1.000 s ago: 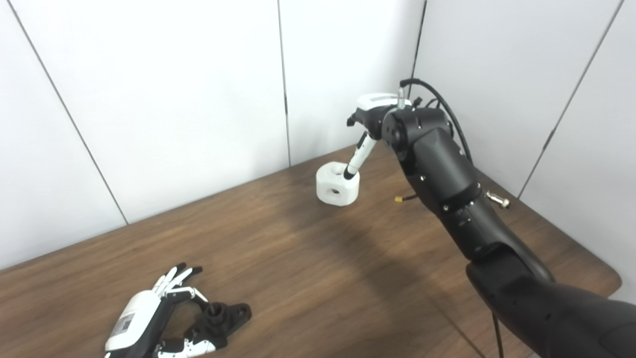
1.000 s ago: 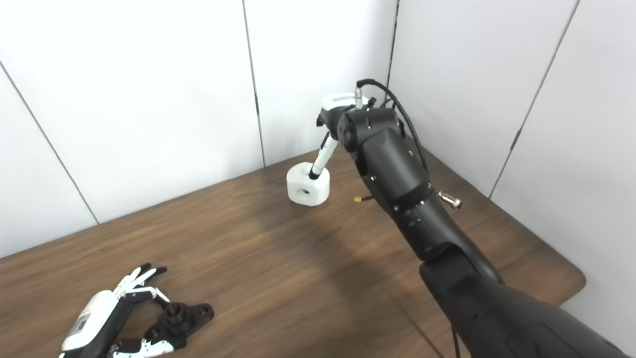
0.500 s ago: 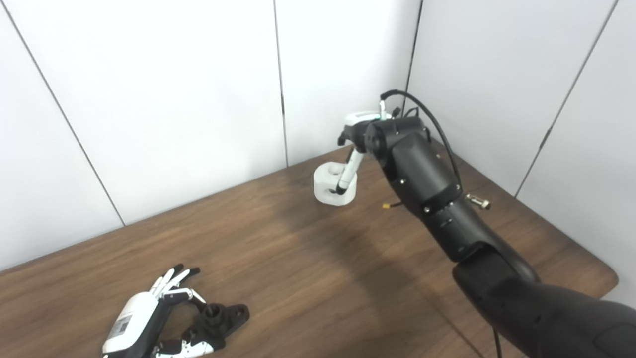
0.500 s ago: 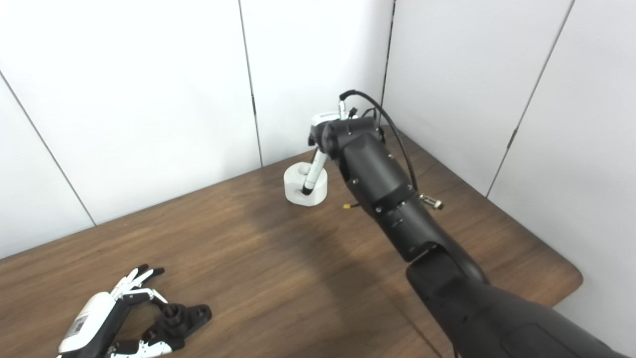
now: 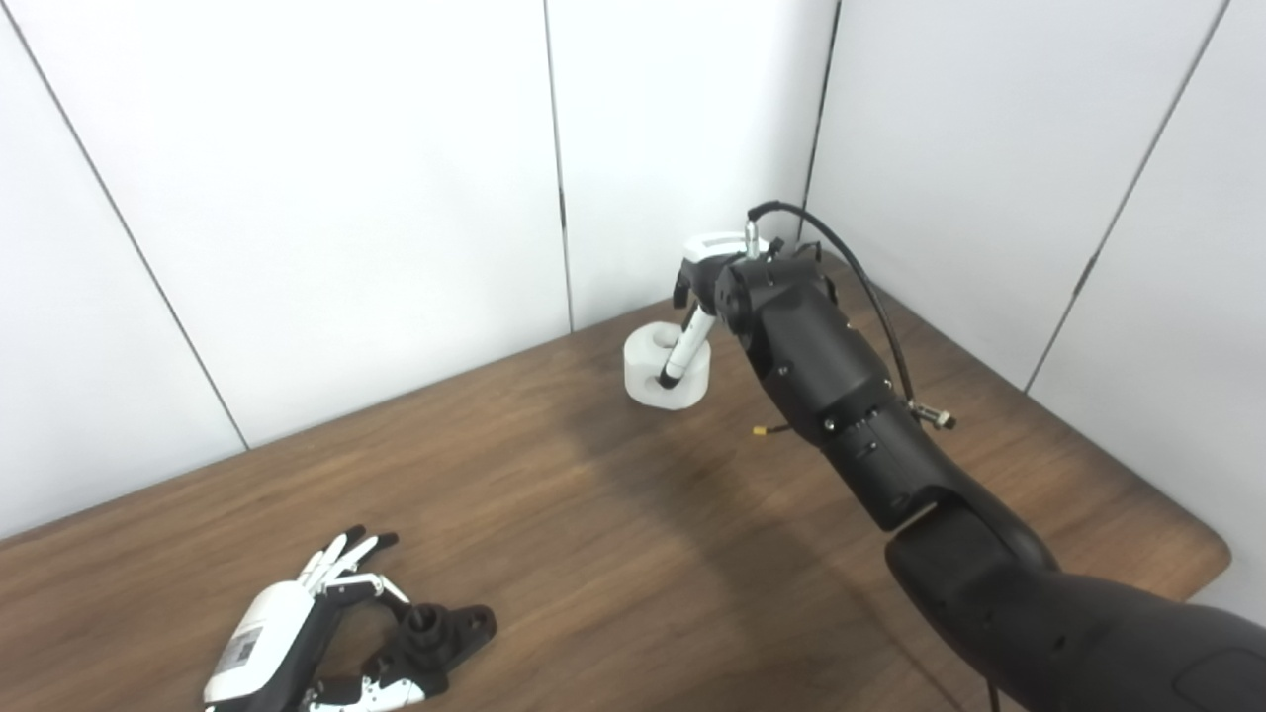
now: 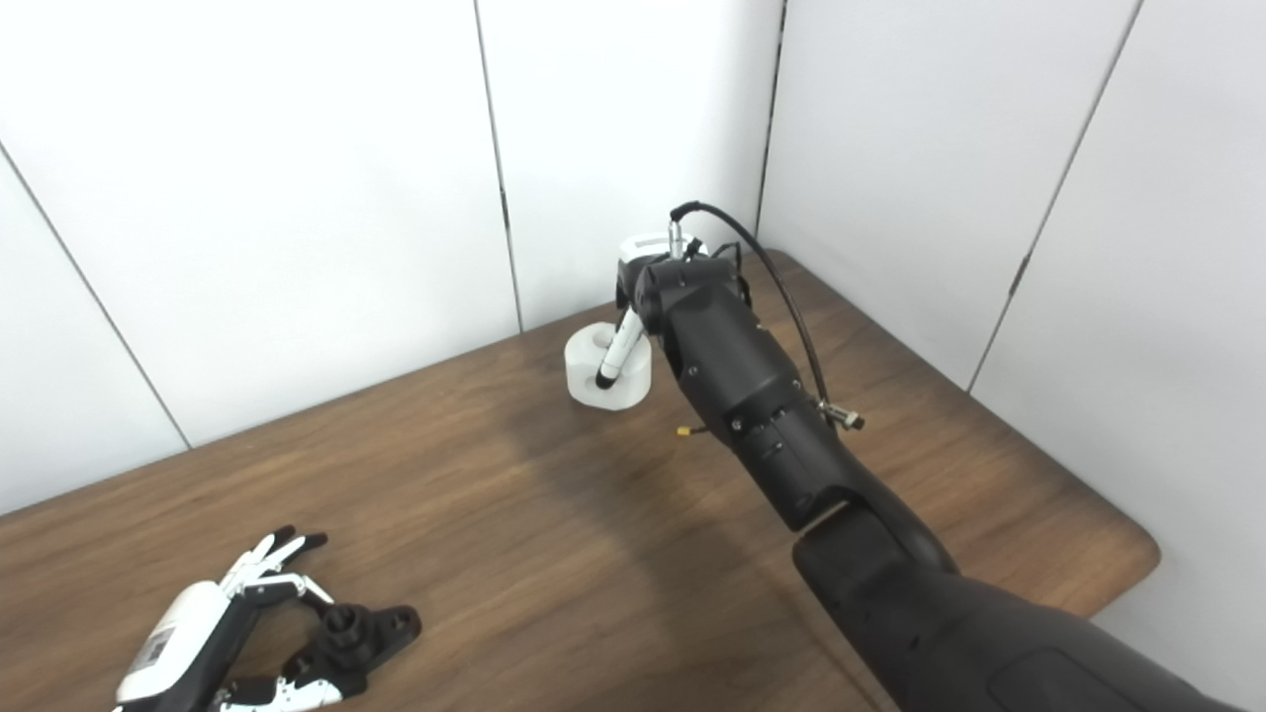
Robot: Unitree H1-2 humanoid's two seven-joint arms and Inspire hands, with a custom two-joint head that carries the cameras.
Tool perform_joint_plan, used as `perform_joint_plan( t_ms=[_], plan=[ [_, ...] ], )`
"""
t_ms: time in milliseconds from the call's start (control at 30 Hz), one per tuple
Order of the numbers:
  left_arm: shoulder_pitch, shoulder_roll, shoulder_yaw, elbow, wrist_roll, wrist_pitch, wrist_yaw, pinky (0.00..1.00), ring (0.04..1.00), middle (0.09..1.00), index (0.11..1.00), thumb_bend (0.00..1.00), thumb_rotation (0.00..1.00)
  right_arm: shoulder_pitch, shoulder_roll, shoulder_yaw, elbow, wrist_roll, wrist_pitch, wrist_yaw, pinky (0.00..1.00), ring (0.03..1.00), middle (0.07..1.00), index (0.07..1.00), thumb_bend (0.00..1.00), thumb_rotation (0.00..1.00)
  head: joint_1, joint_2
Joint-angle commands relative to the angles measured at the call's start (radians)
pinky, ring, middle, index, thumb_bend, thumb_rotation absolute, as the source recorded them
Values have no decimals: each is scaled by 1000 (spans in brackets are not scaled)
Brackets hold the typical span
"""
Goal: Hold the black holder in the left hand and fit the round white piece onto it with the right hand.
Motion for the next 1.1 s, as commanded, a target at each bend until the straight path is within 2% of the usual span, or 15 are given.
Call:
perform_joint_plan(
  t_ms=[0, 167, 333, 600, 1067],
  plan=[
    [89, 33, -27, 76, 47, 52, -58, 1000, 1000, 924, 483, 524, 56, -39, -6, -14, -2, -10, 3, -58, 1000, 1000, 1000, 773, 975, 400, -2, 2],
    [90, 35, -25, 78, 44, 44, -54, 1000, 1000, 923, 483, 524, 56, -35, 7, -14, 31, -18, 3, -132, 1000, 1000, 1000, 735, 969, 421, 0, 4],
    [92, 37, -25, 77, 48, 41, -50, 1000, 1000, 922, 483, 524, 57, -30, 32, -40, 41, -35, 3, -160, 1000, 1000, 1000, 710, 956, 430, 1, 7],
    [96, 42, -21, 67, 44, 40, -52, 1000, 1000, 922, 483, 524, 56, -20, 49, -53, 37, -72, 3, -146, 988, 1000, 1000, 728, 932, 444, 4, 14],
    [104, 47, -20, 49, 45, 44, -59, 1000, 1000, 919, 483, 524, 56, -1, 50, -60, 28, -66, 3, -134, 991, 1000, 990, 706, 968, 407, 8, 28]
  ],
)
